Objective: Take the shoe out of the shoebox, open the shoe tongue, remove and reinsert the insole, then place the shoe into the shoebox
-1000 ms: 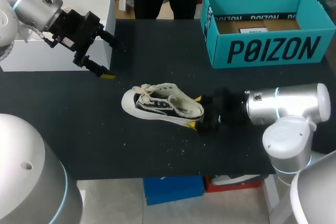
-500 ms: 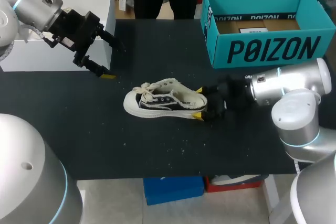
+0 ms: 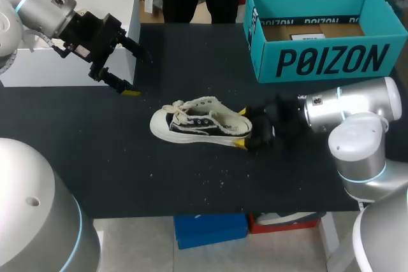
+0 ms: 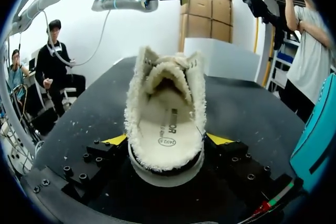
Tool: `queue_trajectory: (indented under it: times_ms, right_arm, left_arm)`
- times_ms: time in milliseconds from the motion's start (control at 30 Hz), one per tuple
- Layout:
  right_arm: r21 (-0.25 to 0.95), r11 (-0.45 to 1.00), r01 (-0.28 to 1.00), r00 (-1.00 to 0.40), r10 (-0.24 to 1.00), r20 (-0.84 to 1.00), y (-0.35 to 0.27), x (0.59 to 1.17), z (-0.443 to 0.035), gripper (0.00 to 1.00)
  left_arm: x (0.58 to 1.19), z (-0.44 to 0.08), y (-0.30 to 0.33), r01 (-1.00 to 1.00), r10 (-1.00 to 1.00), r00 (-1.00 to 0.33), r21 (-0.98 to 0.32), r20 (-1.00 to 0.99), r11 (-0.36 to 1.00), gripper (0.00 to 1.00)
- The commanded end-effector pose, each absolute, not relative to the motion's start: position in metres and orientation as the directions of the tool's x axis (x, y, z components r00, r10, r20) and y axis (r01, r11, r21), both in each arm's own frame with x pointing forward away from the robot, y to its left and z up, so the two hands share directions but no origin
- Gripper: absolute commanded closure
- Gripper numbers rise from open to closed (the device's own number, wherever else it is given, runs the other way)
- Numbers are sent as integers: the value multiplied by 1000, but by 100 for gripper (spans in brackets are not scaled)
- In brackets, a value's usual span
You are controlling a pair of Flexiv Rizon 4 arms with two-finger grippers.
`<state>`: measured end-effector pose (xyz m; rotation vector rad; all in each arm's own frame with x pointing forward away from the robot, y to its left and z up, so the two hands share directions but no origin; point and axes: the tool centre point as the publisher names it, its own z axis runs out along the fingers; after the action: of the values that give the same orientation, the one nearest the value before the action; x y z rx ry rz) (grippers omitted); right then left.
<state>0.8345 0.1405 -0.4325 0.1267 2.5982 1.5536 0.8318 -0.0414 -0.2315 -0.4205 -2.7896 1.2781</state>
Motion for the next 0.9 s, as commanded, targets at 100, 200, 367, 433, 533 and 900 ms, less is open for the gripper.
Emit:
queue_trajectory:
  times_ms: [100,200,367,433,533,900]
  right_arm:
    - [875,484,8,-990,128,-61,138,831,-424,53]
    - [873,488,9,-990,130,-63,138,831,-424,100]
    - [873,487,17,-990,131,-54,139,829,-426,100]
    - [873,487,24,-991,129,-45,140,829,-427,100]
    - [866,498,49,-989,143,-26,141,828,-428,100]
    - [866,498,49,-989,143,-26,141,828,-428,100]
  left_arm:
    - [832,-233,-42,228,262,-962,-748,-75,623,0]
    - [832,-233,-42,228,262,-962,-748,-75,623,0]
    - [832,-233,-42,228,262,-962,-748,-75,623,0]
    - [832,-233,-42,228,262,-962,-748,-75,623,0]
    - [832,-233,-42,228,262,-962,-748,-75,623,0]
    - [829,-229,-50,215,231,-970,-683,-69,698,0]
